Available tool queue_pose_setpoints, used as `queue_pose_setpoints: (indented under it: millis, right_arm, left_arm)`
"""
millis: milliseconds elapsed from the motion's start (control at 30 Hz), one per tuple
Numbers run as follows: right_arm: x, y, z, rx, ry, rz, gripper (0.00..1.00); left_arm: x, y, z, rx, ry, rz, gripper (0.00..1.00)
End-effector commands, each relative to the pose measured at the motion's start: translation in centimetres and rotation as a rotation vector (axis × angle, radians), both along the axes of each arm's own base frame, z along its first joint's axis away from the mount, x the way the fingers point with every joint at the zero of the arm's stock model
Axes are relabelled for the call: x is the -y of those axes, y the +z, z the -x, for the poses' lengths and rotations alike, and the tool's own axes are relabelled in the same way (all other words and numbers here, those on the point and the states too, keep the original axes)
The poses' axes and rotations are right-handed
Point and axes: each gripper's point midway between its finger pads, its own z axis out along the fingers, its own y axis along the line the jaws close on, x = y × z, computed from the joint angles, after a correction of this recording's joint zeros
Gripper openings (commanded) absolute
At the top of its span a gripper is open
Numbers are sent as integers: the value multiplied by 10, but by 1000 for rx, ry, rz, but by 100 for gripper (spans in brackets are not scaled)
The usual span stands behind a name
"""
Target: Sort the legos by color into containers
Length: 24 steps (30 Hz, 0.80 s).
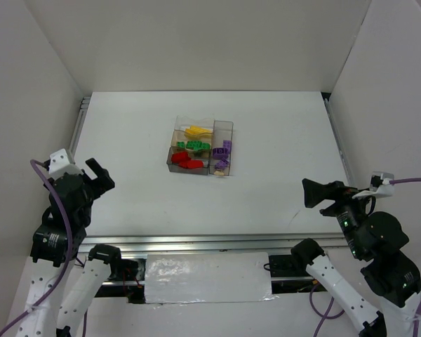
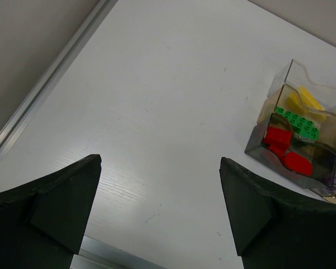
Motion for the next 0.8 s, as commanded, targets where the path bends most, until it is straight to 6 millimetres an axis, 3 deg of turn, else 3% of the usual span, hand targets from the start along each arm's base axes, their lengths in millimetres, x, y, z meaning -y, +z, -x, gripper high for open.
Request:
queue_pose_setpoints:
  millis: [0, 300, 767]
  right_arm:
    - [-6, 5, -4, -7, 22, 5, 99]
    - [-18, 4, -14, -28, 52, 8, 100]
    - [-20, 2, -17, -35, 57, 13, 100]
  left_arm:
    - [2, 15, -3, 62, -17, 4, 99]
    - [3, 17, -3, 72, -27, 3, 100]
    - [3, 17, -3, 73, -30, 1, 99]
